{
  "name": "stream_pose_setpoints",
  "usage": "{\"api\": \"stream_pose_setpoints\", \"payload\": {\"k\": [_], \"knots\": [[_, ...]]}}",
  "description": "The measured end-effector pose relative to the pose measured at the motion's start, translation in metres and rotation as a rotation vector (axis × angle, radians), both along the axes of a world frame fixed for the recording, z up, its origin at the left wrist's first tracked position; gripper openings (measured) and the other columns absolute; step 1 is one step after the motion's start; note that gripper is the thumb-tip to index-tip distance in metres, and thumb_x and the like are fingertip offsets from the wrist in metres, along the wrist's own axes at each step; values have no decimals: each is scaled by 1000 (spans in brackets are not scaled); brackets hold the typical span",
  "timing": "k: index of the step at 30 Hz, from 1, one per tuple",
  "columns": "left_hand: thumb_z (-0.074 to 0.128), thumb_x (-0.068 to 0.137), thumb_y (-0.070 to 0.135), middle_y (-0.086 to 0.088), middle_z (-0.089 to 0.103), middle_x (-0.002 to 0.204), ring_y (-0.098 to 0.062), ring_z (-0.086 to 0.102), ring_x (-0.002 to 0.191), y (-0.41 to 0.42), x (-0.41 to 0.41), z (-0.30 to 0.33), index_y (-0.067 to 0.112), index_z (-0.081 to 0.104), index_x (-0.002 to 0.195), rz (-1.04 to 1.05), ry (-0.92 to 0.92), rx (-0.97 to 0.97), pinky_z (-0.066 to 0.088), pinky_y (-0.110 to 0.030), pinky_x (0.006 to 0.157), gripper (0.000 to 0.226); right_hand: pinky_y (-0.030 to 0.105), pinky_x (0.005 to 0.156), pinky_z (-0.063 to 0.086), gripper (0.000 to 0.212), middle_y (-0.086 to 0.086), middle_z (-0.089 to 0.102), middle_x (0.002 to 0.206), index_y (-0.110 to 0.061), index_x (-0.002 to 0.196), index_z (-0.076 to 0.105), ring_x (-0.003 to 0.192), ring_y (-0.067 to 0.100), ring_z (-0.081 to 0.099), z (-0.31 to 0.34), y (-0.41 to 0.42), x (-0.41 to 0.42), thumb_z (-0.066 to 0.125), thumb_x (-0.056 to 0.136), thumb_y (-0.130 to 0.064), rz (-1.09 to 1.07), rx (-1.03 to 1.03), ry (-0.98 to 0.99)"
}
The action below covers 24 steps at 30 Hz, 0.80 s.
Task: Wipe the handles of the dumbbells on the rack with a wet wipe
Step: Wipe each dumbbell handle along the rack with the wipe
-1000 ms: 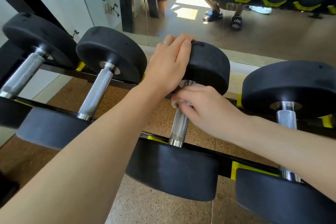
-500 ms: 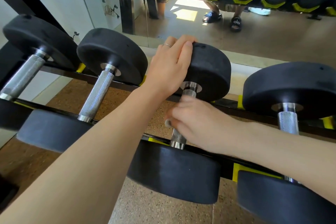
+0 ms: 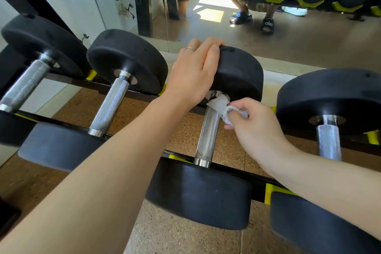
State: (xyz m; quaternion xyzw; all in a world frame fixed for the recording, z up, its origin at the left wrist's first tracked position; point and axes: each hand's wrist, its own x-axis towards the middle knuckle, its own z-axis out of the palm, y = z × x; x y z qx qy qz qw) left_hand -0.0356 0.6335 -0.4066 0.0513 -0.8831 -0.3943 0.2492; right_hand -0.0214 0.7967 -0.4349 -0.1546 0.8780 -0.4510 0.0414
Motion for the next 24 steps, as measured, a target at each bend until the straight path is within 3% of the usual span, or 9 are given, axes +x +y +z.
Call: {"api": "stream_pose_setpoints", "payload": {"k": [2, 5, 8, 9, 12, 16, 20, 24], "knots": [[25, 109, 36, 2, 52, 113, -17, 47, 112, 0, 0, 0, 33, 58, 128, 1, -1, 1, 41, -44, 100, 37, 34, 76, 56, 14, -6, 66, 89, -28, 96, 64, 84, 14, 69, 1, -3, 2, 52, 98, -20, -34, -42, -59], [25, 109, 37, 2, 52, 113, -17, 48, 112, 0, -1, 0, 34, 58, 127, 1, 7, 3, 42, -44, 101, 38, 32, 69, 54, 14, -2, 66, 87, -25, 90, 67, 81, 15, 67, 6, 7, 10, 55, 94, -18, 135, 196, -39], [25, 108, 37, 2, 53, 112, -18, 48, 112, 1, -1, -1, 34, 58, 126, 1, 6, -1, 43, -44, 100, 38, 26, 68, 49, 15, 1, 69, 83, -18, 82, 74, 78, 13, 66, 8, 23, 19, 62, 88, -13, 419, 393, -389], [24, 108, 37, 2, 52, 112, -18, 48, 112, 1, -2, -1, 34, 58, 127, 1, 3, -4, 43, -44, 100, 38, 25, 68, 48, 16, 4, 70, 85, -14, 83, 76, 77, 14, 65, 7, 25, 16, 61, 88, -9, 417, 319, -526], [24, 109, 37, 2, 52, 112, -18, 48, 112, 0, -2, -1, 35, 58, 126, 3, 4, -2, 42, -43, 100, 39, 25, 59, 49, 25, 21, 63, 101, 3, 106, 67, 70, 19, 58, -2, 22, -9, 52, 86, 6, 77, -159, -820], [24, 109, 38, 2, 52, 114, -18, 48, 112, 0, -2, -1, 35, 57, 128, 0, 3, -6, 43, -43, 100, 39, 24, 62, 47, 25, 20, 54, 108, 10, 105, 58, 72, 17, 52, 5, 3, -21, 46, 82, 10, -68, -586, -948], [24, 109, 38, 2, 52, 115, -17, 48, 113, 0, -2, -2, 35, 57, 128, 3, 5, -5, 44, -43, 100, 39, 26, 63, 48, 43, 17, 44, 102, 5, 123, 50, 73, 18, 48, 6, 2, -19, 46, 80, 5, -22, -712, -1084], [24, 109, 38, 3, 52, 114, -17, 48, 113, 0, -2, -2, 35, 57, 128, 2, 1, -11, 44, -42, 99, 39, 29, 62, 53, 42, 18, 48, 106, -1, 126, 52, 79, 22, 53, 6, 7, -16, 49, 84, -2, 48, -599, -1149]]}}
